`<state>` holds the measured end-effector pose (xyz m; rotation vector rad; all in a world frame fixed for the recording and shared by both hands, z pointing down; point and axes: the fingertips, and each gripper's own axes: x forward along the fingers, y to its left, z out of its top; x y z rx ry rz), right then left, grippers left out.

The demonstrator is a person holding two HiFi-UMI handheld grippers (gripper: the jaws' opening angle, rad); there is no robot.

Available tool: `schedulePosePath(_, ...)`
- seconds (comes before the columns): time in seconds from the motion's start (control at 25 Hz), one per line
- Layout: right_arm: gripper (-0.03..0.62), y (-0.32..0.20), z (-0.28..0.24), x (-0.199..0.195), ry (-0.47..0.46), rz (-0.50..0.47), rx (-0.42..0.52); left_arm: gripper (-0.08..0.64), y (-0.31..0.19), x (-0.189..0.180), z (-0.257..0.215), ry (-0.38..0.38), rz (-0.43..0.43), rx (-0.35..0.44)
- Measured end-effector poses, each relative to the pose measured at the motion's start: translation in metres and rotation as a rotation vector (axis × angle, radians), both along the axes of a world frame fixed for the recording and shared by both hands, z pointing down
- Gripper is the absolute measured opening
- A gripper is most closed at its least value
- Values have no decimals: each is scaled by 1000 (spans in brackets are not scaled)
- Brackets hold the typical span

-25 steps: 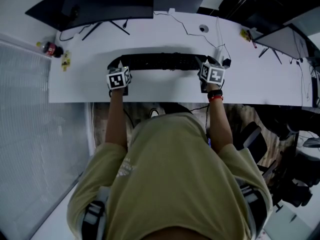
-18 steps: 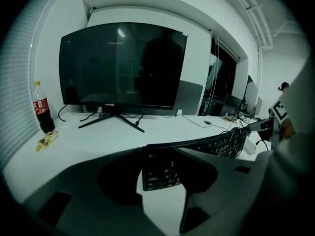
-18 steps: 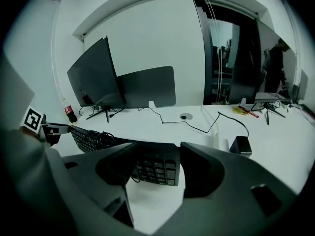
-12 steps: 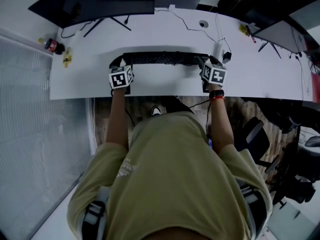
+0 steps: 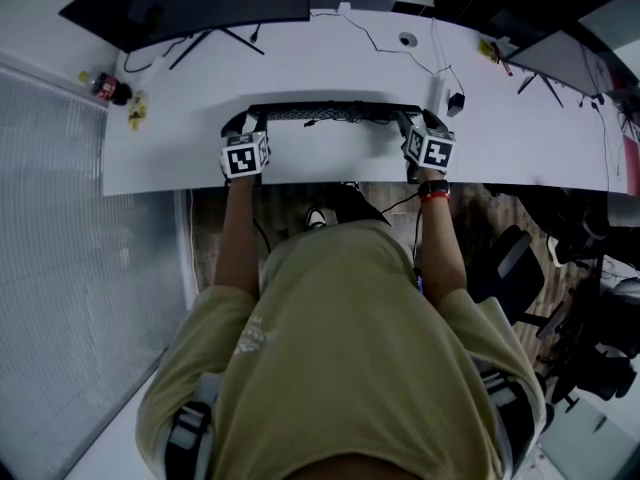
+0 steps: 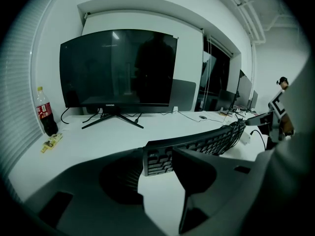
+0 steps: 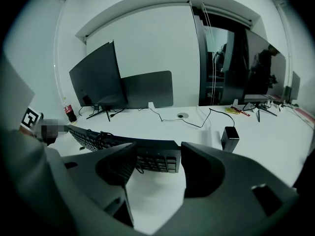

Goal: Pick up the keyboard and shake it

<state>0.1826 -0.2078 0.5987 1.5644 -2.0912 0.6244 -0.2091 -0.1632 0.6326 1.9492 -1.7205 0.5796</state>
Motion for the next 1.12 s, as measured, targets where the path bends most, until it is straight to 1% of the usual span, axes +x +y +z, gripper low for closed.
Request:
schedulePosePath(0.44, 288, 29, 4, 2, 0, 20, 39, 190, 21, 5, 0, -31, 33, 12)
schedulePosePath(0.52, 288, 34, 5, 2, -1, 23, 42, 190, 25, 7, 1, -27, 36, 10)
schedulePosePath(0.6, 288, 38, 6, 4, -4, 24, 42, 190, 28, 10, 4, -23, 38, 11)
schedulePosePath(0.8, 290, 51, 14, 5, -5, 22, 35, 190, 41, 6, 5, -56, 34, 1)
schedulePosePath(1.0, 289, 66, 21, 9, -8, 25, 31, 190, 54, 11, 10, -42, 35, -6)
schedulePosePath(1.12, 288, 76, 28, 9, -8, 28, 21, 190, 62, 9, 18, -51, 22, -6)
